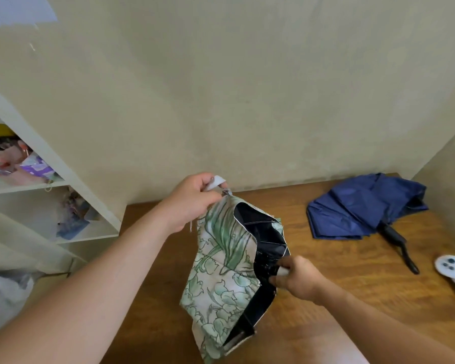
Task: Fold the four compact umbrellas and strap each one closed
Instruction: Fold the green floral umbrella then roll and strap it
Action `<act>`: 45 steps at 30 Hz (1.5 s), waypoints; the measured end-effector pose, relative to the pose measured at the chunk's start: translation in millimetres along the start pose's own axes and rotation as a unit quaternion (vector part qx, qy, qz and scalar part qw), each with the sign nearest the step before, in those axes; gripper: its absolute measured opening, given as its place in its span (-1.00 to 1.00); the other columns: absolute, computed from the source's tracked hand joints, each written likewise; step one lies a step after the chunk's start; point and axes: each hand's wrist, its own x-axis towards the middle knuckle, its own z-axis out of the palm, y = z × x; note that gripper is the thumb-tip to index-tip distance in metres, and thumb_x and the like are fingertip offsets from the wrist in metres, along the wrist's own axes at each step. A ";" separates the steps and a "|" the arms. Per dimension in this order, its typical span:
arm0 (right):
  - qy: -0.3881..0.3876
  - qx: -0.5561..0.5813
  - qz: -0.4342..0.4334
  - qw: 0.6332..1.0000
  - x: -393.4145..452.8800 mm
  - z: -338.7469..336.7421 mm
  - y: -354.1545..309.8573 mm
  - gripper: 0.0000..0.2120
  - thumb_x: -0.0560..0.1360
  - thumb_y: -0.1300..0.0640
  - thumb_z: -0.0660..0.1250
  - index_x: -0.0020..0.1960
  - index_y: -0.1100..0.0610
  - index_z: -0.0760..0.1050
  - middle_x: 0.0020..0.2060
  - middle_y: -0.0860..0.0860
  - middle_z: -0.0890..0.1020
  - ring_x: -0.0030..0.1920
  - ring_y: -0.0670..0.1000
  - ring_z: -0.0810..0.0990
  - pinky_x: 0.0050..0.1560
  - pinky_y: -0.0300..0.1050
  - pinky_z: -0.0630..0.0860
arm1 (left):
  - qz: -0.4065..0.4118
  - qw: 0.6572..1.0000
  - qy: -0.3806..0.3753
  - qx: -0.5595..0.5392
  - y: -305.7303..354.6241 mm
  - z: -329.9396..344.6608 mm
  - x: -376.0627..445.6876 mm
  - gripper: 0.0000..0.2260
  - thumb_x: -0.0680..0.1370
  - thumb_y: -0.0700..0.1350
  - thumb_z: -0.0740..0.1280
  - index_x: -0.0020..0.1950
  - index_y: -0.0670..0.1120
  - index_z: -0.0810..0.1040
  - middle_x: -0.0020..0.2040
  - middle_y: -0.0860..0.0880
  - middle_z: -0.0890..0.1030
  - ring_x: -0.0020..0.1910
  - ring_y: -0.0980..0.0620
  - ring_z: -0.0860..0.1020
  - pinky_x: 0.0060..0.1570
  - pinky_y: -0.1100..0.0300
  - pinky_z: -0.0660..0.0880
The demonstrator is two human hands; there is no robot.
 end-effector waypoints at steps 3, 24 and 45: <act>-0.121 0.091 0.004 0.988 -1.4 -8.2 -9.3 -0.68 0.52 -0.05 0.53 0.05 0.20 0.61 -0.28 0.06 0.60 -0.39 -0.01 0.57 -0.40 -0.13 0.50 | 0.032 0.989 0.013 0.141 2.0 -10.3 2.2 -0.79 0.61 -0.19 0.33 0.00 0.10 0.69 -0.42 0.19 0.52 -0.49 0.16 0.37 -0.42 0.21 0.31; -0.091 0.363 0.191 0.907 78.2 -0.8 38.1 -0.77 0.60 0.17 0.41 0.24 0.15 0.53 -0.17 0.17 0.65 -0.38 0.04 0.59 -0.46 -0.20 0.46 | -0.019 0.989 0.084 0.119 -33.3 5.2 53.6 -0.70 0.68 -0.08 0.34 0.38 0.19 0.59 0.21 0.27 0.62 0.18 0.25 0.58 0.22 0.17 0.51; -0.053 0.483 0.258 0.835 108.3 -29.8 23.0 -0.60 0.65 -0.28 0.23 0.26 -0.01 0.56 0.15 -0.04 0.71 0.17 0.15 0.63 0.03 0.05 0.53 | -0.478 0.769 0.042 -0.422 -177.7 152.0 -50.9 -0.51 0.49 0.12 0.50 0.33 -0.12 0.65 0.16 -0.14 0.74 0.22 -0.18 0.68 0.42 -0.14 0.49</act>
